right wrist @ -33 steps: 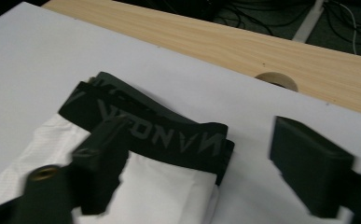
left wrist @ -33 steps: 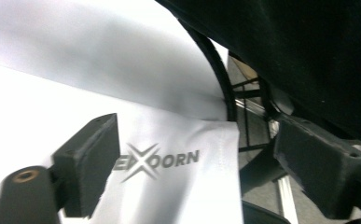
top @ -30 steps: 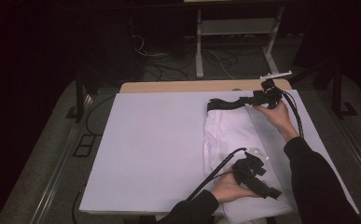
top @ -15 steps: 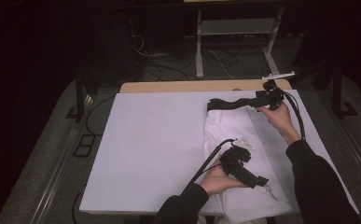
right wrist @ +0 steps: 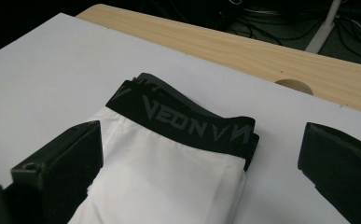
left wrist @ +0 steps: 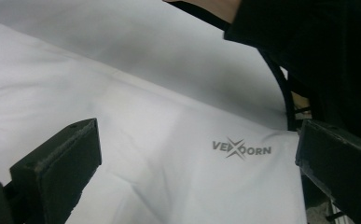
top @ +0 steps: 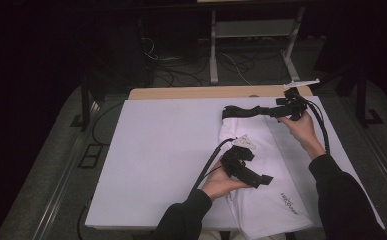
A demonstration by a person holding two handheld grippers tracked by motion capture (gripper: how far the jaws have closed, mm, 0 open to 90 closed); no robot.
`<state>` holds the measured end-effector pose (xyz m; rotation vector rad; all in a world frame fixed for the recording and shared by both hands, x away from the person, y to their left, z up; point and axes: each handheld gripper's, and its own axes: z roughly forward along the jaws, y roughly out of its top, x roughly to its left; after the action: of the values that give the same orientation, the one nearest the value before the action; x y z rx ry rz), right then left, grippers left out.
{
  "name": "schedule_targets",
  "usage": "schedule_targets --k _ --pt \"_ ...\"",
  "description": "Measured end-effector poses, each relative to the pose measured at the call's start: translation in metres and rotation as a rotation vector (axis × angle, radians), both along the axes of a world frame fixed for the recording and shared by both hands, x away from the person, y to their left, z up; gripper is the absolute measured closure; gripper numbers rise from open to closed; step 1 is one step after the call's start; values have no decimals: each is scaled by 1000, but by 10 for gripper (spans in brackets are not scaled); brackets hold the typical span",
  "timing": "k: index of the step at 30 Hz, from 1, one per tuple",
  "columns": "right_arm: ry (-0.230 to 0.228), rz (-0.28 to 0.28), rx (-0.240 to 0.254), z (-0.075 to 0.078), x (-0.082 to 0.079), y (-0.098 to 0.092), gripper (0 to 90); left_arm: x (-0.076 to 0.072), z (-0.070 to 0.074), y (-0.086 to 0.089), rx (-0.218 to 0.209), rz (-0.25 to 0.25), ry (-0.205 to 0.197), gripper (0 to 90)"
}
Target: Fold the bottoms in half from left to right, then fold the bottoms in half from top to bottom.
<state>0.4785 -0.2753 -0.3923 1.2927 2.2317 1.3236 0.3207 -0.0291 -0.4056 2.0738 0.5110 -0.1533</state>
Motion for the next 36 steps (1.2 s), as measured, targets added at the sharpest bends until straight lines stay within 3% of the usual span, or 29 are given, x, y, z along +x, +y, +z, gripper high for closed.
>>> schedule_targets --k 8,21,31,36 --pt "-10 13 8 2 -8 1 0 10 6 13 19 35 -23 0" --pt "0 23 13 -4 -13 1 0 21 8 27 24 56 -26 0" --pt "7 29 20 -7 -21 -1 0 41 18 44 20 110 -40 0" --pt "4 33 23 -7 -23 -2 0 53 23 51 -4 141 -40 0"
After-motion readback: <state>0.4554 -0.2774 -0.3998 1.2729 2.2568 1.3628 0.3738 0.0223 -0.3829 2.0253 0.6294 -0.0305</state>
